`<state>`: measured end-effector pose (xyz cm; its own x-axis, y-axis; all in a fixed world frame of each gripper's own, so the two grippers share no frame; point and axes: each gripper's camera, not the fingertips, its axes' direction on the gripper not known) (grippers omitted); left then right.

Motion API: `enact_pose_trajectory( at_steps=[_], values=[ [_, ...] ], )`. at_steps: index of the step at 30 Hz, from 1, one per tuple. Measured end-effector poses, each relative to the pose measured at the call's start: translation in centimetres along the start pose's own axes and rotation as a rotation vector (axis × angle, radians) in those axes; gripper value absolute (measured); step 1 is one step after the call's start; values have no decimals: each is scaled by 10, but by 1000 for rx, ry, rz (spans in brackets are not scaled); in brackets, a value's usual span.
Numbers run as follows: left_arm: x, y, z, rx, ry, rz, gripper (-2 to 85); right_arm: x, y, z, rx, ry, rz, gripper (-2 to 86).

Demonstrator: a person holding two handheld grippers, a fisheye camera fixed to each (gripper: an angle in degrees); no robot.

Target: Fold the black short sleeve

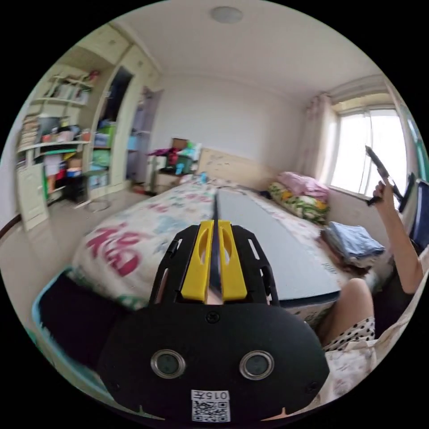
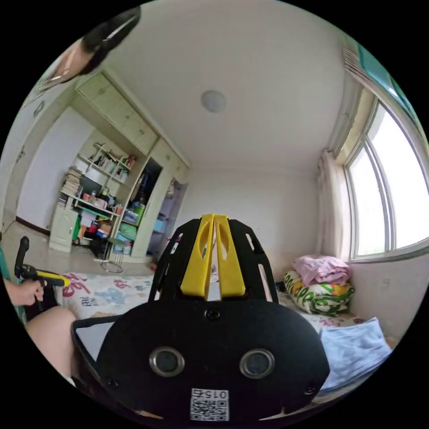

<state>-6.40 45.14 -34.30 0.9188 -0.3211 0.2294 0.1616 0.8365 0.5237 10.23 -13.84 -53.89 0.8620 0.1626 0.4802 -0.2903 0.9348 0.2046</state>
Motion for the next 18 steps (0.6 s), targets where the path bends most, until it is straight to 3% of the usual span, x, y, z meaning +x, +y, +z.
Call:
enact_pose_trajectory(
  at_steps=[5, 8, 10, 15, 18],
  values=[
    [-163, 97, -54, -242, -328, -297, 65, -86, 94, 9, -290, -219, 15, -10],
    [-208, 140, -41, -416, -359, -346, 100, -116, 134, 19, -439, -283, -14, -10],
    [-209, 152, -16, -505, -275, -239, 124, -127, 151, 23, -492, -309, -17, -10],
    [-206, 177, 53, -724, -293, -80, 140, -137, 189, 35, -596, -378, 96, -10],
    [-199, 186, 63, -713, -431, -10, 127, -144, 211, 40, -661, -346, 74, -10]
  ],
)
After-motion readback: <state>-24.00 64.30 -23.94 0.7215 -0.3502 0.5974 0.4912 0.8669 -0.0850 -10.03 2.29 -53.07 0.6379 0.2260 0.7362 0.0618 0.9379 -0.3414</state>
